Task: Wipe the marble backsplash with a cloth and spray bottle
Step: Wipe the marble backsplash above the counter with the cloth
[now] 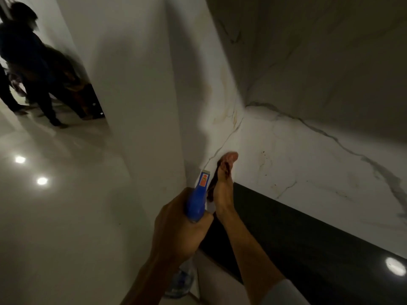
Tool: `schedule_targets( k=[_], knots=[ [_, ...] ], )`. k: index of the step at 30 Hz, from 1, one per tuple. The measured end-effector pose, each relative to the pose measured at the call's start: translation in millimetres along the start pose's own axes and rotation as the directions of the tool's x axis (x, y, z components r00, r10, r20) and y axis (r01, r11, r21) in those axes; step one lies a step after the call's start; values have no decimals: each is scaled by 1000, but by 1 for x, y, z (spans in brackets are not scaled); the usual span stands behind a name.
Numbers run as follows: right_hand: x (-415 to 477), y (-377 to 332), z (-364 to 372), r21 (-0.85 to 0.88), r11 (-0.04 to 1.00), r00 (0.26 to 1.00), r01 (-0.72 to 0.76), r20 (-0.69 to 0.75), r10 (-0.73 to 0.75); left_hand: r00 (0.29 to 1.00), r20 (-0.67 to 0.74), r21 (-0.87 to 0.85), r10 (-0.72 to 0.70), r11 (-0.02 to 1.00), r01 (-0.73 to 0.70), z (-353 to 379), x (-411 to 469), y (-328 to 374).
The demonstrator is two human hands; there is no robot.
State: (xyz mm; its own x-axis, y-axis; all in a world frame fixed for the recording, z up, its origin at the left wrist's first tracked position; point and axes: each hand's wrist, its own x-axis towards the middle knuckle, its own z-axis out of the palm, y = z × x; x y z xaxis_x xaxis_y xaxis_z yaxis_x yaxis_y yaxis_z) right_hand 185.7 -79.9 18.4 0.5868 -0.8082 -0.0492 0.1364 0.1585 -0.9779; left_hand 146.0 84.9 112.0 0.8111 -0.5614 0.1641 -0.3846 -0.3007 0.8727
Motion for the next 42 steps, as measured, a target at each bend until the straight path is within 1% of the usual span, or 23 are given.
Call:
schedule_targets(
  k=[1,2,4,6,9,11,12,14,15,17,20,21,23,25,26,27,29,31,34,36,38,40,42],
  knots=[
    [9,-9,-1,1,1000,1000,-1,-11,1,1000,-12,2,1,1000,-1,1,1,0],
    [19,-16,-2,-44,999,1000,25,4,-25,1000,-20,10,4,1000,-4,2,2,0],
    [26,-31,-7,-111,994,1000,13,5,-13,1000,-20,35,4,999,-4,6,5,0],
    [10,-29,-13,-115,987,993,-112,10,113,1000,-24,27,-4,1000,5,10,8,-1],
    [-24,0,-25,-150,933,943,-326,22,333,1000,-29,20,3,1000,-3,20,11,1],
    [-19,17,-27,-118,925,928,-362,45,369,999,-42,8,0,1000,1,26,15,6],
    [-7,22,-26,-53,938,938,-343,41,345,999,-49,-2,-6,1000,6,28,18,9],
    [16,7,-20,21,974,974,-227,7,227,998,-65,-25,-15,1000,13,31,23,14],
    [18,-18,-15,8,989,989,-146,-6,146,997,-77,-31,-14,999,12,32,27,15],
    [29,-67,-9,-28,997,997,78,6,-78,996,-94,-21,3,1000,-5,34,34,21],
    [56,-102,-9,-92,974,977,208,61,-203,993,-112,-14,31,999,-33,40,42,32],
    [56,-104,-11,-118,976,982,185,48,-180,992,-120,-21,30,999,-33,42,44,35],
    [70,-71,-19,-146,985,995,88,50,-81,991,-131,-51,6,999,-13,44,47,40],
    [69,-19,-28,-216,976,989,-19,140,51,991,-131,-59,-19,998,11,48,49,44],
    [57,-8,-29,-247,968,979,-49,182,95,989,-142,-57,-33,998,25,51,49,48],
    [30,-9,-32,-214,974,974,-68,198,112,985,-168,-63,-47,997,36,53,49,49],
    [0,-28,-32,-170,984,978,-50,189,83,971,-227,-115,-79,992,53,54,49,55],
    [-4,-57,-28,-185,982,977,43,214,-2,974,-216,-136,-73,990,45,52,52,57],
    [10,-127,-15,-192,951,953,241,232,-194,977,-206,-166,-54,986,19,43,54,65],
    [21,-169,-13,-182,942,943,282,233,-237,975,-224,-162,0,986,-38,38,54,72],
    [31,-188,-13,-156,958,960,243,180,-214,967,-251,-150,45,985,-85,33,51,77],
    [35,-177,-13,-107,978,978,178,131,-164,958,-278,-153,68,982,-114,27,48,77],
    [23,-162,-9,-124,983,984,132,135,-115,947,-310,-153,83,979,-136,21,46,79]
  ],
)
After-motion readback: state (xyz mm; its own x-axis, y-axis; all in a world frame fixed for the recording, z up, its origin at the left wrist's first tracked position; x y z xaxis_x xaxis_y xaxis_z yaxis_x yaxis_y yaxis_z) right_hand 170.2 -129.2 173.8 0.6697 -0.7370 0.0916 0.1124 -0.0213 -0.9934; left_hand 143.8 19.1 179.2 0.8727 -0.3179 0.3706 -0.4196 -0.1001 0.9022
